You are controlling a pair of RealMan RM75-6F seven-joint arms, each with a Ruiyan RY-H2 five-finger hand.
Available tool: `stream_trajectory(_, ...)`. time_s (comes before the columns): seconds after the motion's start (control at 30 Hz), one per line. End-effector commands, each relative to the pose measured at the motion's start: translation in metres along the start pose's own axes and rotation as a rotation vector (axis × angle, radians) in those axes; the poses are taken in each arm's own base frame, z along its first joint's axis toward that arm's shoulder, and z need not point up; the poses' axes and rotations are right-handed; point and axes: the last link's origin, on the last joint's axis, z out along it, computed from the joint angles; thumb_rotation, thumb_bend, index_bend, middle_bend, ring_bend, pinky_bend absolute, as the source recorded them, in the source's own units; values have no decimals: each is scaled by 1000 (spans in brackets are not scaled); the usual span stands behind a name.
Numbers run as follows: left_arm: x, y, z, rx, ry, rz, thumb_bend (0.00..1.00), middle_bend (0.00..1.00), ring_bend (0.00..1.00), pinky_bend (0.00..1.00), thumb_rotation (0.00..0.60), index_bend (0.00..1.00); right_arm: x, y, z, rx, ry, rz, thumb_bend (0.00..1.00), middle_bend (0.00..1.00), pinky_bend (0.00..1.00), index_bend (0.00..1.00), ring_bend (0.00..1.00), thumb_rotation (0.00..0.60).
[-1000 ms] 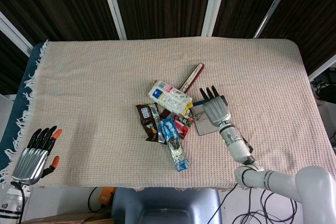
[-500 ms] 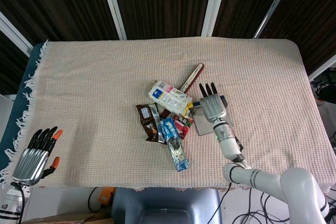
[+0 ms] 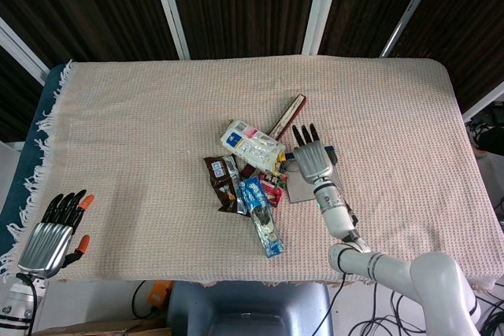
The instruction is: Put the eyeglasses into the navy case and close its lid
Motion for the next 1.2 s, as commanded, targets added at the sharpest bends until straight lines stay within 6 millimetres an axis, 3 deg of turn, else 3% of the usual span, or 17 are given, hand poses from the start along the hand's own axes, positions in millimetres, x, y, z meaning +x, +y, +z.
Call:
stream_trajectory(0.03, 0, 0, 0, 0, -1, 1, 423, 0, 0, 31, 600, 0, 0, 0, 0, 0, 7, -2, 604, 76, 0, 604, 0, 600)
stream_trajectory(0.23, 0, 0, 0, 1, -3, 0, 423, 0, 0, 34, 600, 0, -1, 5, 1, -13, 11, -5, 597, 73, 0, 526, 0, 600)
stream_trajectory(0.53, 0, 1, -1, 0, -3, 0, 424, 0, 0, 35, 600, 0, -2, 12, 0, -26, 15, 8, 402, 71, 0, 485, 0, 600)
stream_trajectory(0.73, 1, 0, -1, 2, 2, -2, 423, 0, 0, 36, 600, 0, 4, 25, -6, -39, 45, 61, 379, 70, 0, 475, 0, 600)
stream_trajectory(1.0, 2, 0, -2, 0, 8, -5, 422, 0, 0, 36, 600, 0, 3, 49, -58, 40, 107, 131, 379, 68, 0, 443, 0, 600)
stream_trajectory(1.1, 2, 1, -3, -2, 8, -4, 423, 0, 0, 36, 600, 0, -4, 59, -88, 83, 110, 136, 369, 68, 0, 441, 0, 600)
stream_trajectory(1.2, 1, 1, -2, -2, 7, -2, 422, 0, 0, 36, 600, 0, -15, 63, -105, 115, 78, 117, 349, 68, 0, 446, 0, 600)
